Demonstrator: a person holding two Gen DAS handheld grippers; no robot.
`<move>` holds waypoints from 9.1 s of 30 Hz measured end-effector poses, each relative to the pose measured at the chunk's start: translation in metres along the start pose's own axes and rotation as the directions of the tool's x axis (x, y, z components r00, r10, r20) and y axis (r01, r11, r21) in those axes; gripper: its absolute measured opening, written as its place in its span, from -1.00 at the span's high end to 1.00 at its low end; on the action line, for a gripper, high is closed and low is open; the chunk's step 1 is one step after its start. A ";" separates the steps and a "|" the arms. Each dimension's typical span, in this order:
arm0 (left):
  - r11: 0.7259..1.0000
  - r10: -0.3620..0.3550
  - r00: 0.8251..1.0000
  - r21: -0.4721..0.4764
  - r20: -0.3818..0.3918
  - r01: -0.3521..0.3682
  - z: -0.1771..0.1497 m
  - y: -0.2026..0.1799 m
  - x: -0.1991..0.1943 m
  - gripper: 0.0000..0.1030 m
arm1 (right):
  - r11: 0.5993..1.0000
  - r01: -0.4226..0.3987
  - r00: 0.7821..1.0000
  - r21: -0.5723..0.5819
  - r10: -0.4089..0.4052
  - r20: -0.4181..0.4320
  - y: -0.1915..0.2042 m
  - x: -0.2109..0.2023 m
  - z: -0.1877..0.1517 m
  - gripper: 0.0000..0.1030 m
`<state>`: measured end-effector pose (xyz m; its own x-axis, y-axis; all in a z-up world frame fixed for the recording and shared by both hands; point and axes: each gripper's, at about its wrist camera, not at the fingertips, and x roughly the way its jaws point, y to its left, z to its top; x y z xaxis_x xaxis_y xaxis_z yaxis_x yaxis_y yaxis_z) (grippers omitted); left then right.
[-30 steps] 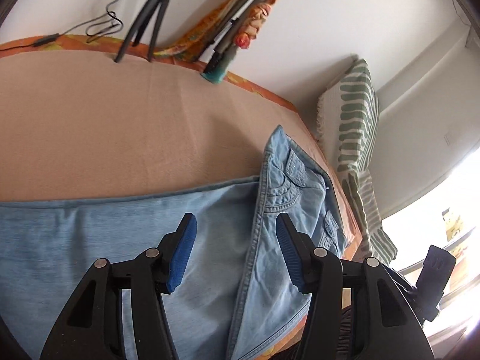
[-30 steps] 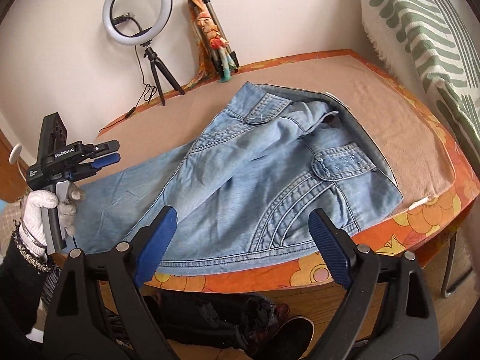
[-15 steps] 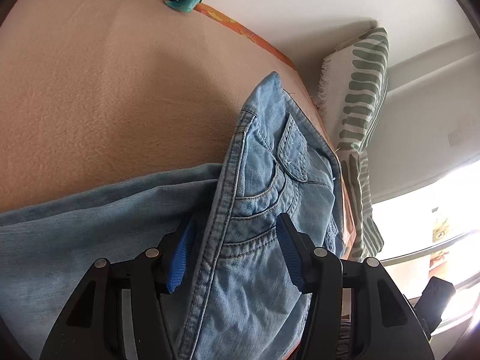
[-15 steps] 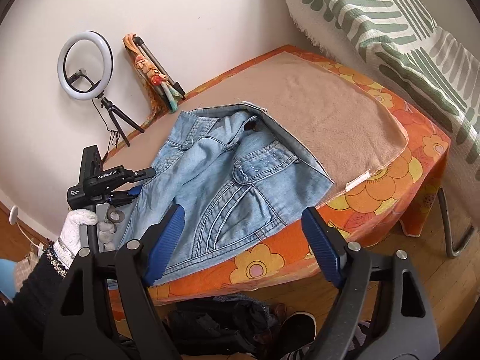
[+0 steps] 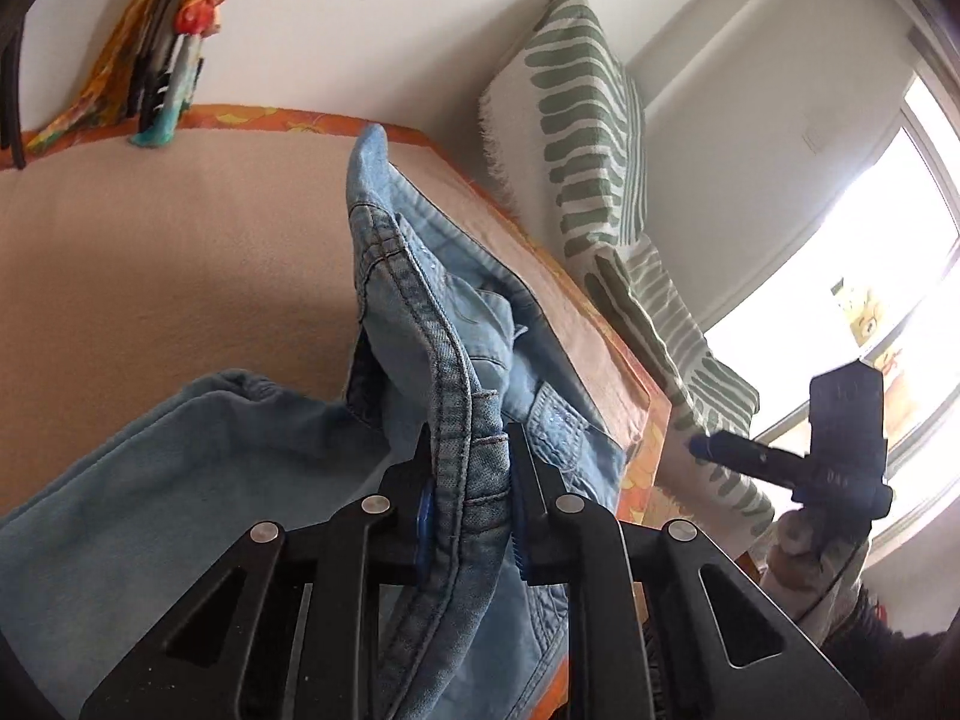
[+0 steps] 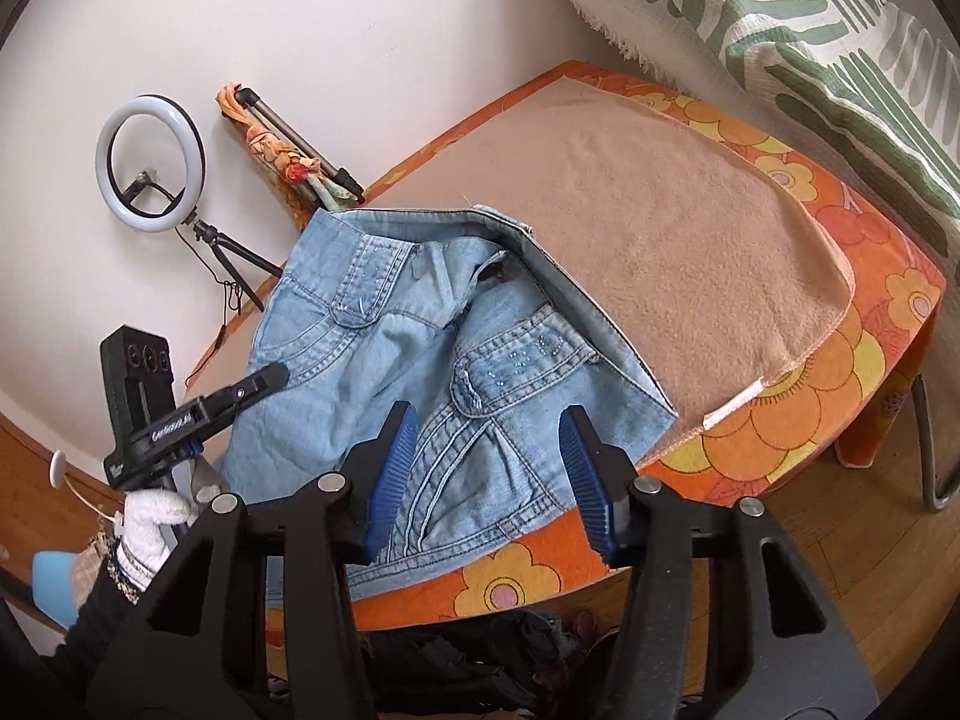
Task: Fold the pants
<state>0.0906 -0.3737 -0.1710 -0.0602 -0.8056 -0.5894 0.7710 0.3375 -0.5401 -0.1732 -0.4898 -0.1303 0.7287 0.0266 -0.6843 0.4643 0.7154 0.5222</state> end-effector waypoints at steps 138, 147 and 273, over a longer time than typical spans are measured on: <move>0.506 0.744 0.627 -0.808 0.231 -0.302 -0.323 0.139 -0.415 0.11 | 0.755 -0.217 0.976 -0.619 0.155 -0.154 0.258 0.089 -0.028 -0.19; 0.236 0.801 0.568 -0.972 0.188 -0.012 -0.411 0.202 -0.472 0.11 | 0.731 -0.263 0.964 -0.629 0.173 -0.201 0.285 0.099 -0.053 -0.19; 0.956 0.291 0.914 -0.121 0.282 -0.267 -0.198 0.001 -0.212 0.79 | 0.858 -0.322 0.914 -0.400 0.173 -0.367 0.339 0.211 -0.042 0.86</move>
<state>-0.0212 -0.1067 -0.1654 0.3480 -0.7758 -0.5264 0.6766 0.5965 -0.4317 0.1170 -0.2126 -0.1193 0.5618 0.4037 -0.7220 -0.0378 0.8844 0.4651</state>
